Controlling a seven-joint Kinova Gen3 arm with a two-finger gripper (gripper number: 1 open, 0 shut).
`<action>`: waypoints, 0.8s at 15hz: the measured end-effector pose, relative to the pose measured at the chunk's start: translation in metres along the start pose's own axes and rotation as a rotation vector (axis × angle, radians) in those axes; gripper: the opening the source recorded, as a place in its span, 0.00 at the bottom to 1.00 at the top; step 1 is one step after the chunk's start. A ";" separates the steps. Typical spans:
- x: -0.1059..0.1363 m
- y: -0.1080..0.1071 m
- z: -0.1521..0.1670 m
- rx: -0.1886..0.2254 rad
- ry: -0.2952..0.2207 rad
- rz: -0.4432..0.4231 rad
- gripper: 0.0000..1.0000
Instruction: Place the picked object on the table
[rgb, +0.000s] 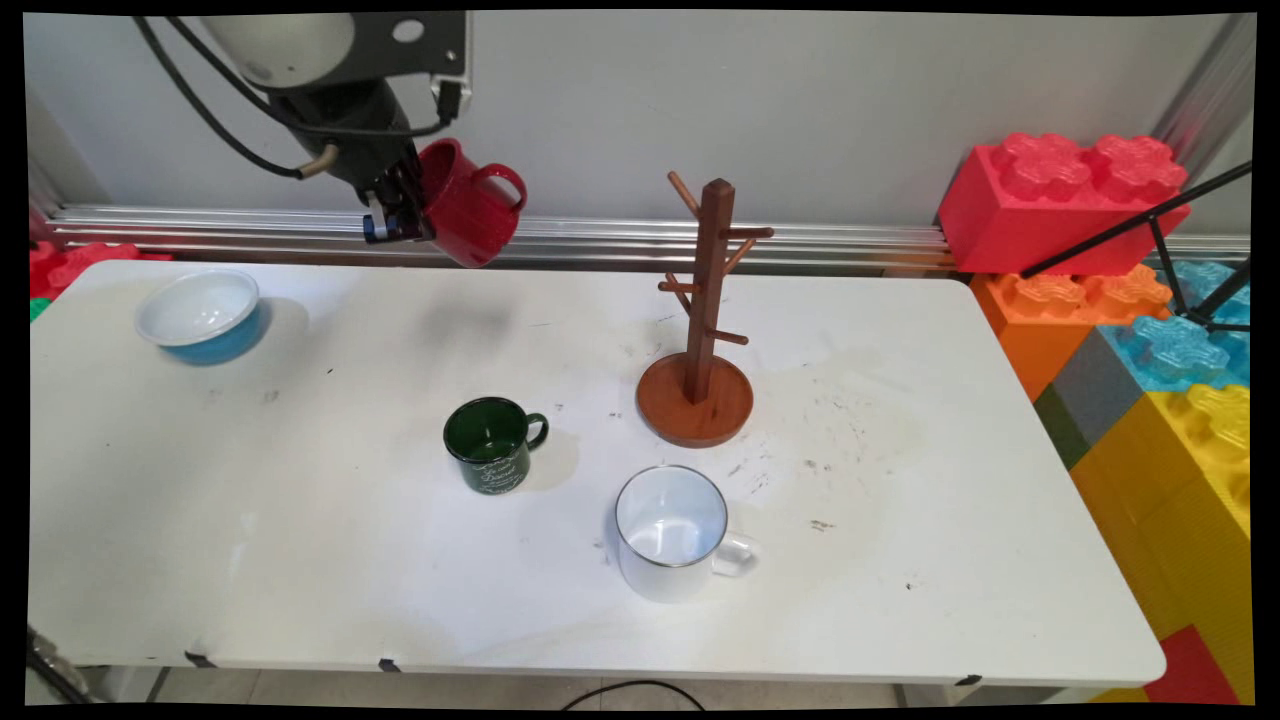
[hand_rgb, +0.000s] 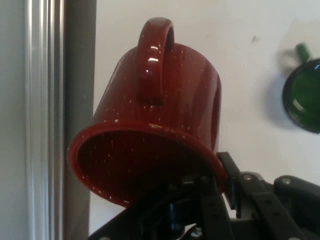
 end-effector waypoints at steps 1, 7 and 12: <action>0.002 -0.003 0.006 0.004 -0.018 0.012 0.00; 0.020 -0.017 0.040 0.034 -0.112 0.038 0.00; 0.037 -0.022 0.066 0.061 -0.184 0.029 0.00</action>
